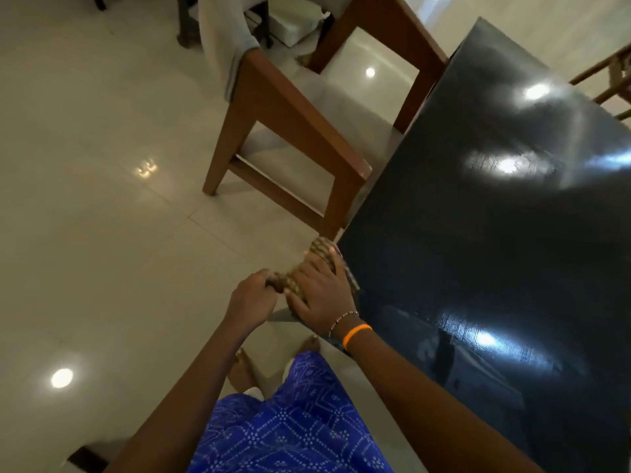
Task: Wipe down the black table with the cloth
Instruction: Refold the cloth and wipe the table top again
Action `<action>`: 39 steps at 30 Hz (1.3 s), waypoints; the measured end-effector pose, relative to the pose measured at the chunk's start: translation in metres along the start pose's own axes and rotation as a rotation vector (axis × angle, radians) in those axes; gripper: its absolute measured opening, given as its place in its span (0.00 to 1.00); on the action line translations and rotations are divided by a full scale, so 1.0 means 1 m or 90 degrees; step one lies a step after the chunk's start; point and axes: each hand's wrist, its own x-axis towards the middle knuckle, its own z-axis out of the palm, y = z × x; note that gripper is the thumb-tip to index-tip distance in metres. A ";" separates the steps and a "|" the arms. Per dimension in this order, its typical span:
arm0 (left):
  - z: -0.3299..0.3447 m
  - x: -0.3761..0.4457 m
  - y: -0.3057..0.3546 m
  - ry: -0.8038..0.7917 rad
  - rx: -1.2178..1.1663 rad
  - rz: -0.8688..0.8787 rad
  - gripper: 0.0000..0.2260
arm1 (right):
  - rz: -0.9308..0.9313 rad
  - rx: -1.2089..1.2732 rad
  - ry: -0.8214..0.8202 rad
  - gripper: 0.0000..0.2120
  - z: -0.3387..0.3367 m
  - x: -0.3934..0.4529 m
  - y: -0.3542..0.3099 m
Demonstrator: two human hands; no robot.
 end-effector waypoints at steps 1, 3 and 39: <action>-0.001 0.001 -0.005 -0.014 0.010 -0.008 0.13 | -0.031 -0.006 -0.022 0.13 -0.001 -0.005 0.003; -0.001 -0.001 -0.013 -0.061 0.024 -0.022 0.14 | -0.087 -0.016 -0.053 0.16 -0.006 -0.007 0.015; 0.035 -0.042 -0.011 0.052 -0.284 -0.085 0.16 | 0.046 0.002 -0.039 0.29 0.007 -0.047 -0.035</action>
